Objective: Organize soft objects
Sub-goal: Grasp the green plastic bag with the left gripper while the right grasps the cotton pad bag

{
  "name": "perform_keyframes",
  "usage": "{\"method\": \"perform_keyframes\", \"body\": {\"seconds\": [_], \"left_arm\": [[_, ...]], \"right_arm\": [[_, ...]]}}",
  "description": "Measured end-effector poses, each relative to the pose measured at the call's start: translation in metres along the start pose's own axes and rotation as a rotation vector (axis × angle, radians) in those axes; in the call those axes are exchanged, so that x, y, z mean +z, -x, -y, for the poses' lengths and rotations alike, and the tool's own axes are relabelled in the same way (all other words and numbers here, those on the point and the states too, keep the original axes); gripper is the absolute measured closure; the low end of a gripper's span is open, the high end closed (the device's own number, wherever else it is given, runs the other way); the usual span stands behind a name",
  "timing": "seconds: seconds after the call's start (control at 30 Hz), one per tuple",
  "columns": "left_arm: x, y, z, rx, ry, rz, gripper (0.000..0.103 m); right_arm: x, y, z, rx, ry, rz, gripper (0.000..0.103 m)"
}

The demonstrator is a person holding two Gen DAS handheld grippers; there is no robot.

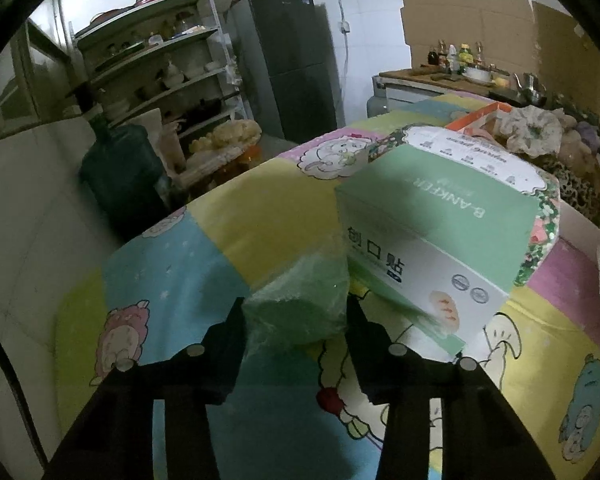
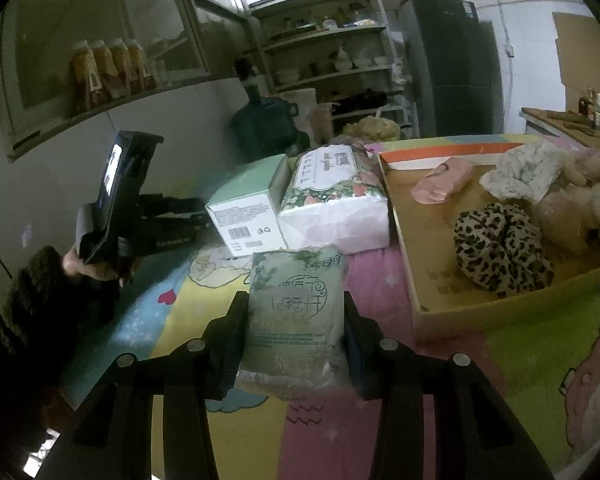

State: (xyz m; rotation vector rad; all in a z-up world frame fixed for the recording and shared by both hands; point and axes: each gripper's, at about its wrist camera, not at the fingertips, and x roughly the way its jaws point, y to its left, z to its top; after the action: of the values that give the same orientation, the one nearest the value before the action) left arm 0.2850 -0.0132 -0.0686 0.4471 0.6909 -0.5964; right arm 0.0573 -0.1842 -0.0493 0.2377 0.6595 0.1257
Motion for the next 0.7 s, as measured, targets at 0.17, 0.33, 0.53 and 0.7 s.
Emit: {"method": "perform_keyframes", "body": {"seconds": [0.17,0.33,0.53,0.7], "left_arm": [[-0.004,0.015,-0.001,0.014,0.028,0.020,0.057],[-0.010,0.043,-0.007,0.059,0.100,0.056,0.058],[-0.013,0.090,-0.003,0.106,0.190,0.141,0.058],[-0.008,0.122,0.016,0.116,0.245,0.210,0.058]], "right_arm": [[0.001,0.001,-0.002,0.015,0.013,0.004,0.059],[0.003,0.004,-0.006,0.035,0.031,0.015,0.059],[0.009,0.012,-0.013,0.056,0.061,0.044,0.059],[0.016,0.018,-0.012,0.065,0.068,0.073,0.059]]}}
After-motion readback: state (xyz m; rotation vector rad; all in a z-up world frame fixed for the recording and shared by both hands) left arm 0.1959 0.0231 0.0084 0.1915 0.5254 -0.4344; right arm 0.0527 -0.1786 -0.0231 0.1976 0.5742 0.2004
